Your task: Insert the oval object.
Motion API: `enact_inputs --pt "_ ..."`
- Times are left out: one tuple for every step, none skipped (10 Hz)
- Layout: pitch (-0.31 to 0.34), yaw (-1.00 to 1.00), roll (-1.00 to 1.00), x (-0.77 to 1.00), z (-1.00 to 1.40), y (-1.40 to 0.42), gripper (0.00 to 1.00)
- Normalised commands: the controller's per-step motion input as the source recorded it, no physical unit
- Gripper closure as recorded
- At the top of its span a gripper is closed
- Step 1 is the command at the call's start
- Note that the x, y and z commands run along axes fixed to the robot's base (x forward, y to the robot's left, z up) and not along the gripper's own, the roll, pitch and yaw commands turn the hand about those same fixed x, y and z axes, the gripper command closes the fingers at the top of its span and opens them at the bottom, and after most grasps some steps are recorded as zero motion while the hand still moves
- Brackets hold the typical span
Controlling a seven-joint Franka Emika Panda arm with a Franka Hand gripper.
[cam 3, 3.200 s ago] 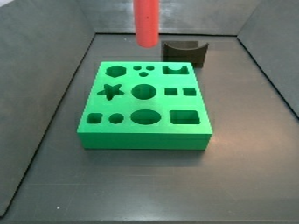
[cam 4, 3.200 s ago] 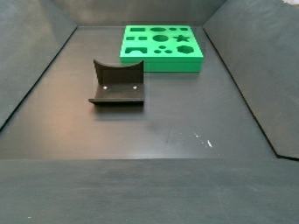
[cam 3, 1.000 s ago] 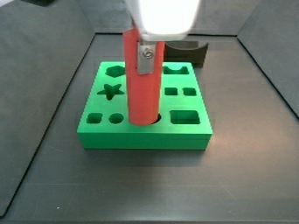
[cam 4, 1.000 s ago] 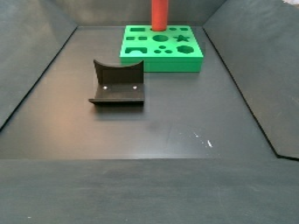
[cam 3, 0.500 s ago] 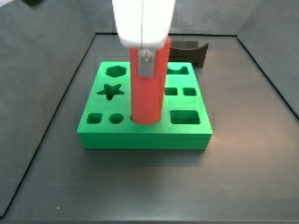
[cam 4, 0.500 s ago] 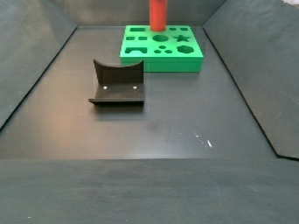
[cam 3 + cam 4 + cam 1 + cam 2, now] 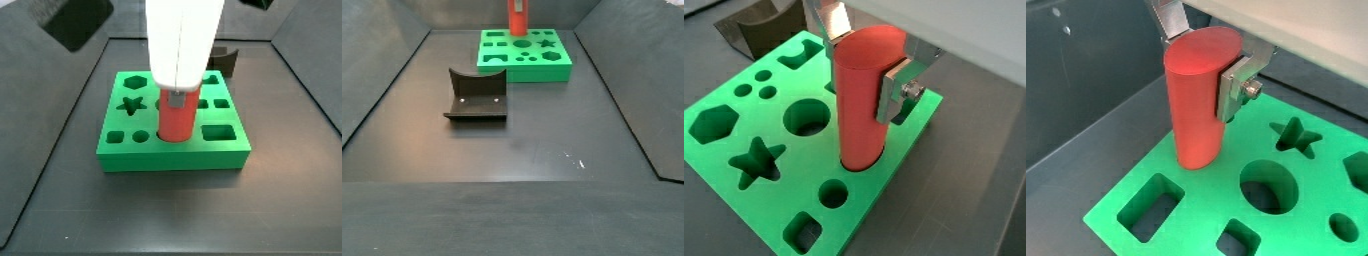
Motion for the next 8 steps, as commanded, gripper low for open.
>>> enact_inputs --pt "0.000 -0.04 0.00 0.11 -0.34 0.00 1.00" --pt "0.000 -0.01 0.00 0.05 -0.28 0.00 1.00" --pt "-0.003 0.00 0.00 0.01 -0.25 0.00 1.00" --pt "-0.033 0.00 0.00 0.00 -0.22 0.00 1.00" --pt "-0.067 0.00 0.00 -0.06 -0.17 0.00 1.00" --pt "-0.177 0.02 -0.02 -0.15 -0.03 0.00 1.00" --pt "-0.010 0.00 0.00 0.00 0.00 0.00 1.00" --pt "0.000 0.00 0.00 0.00 0.00 0.00 1.00"
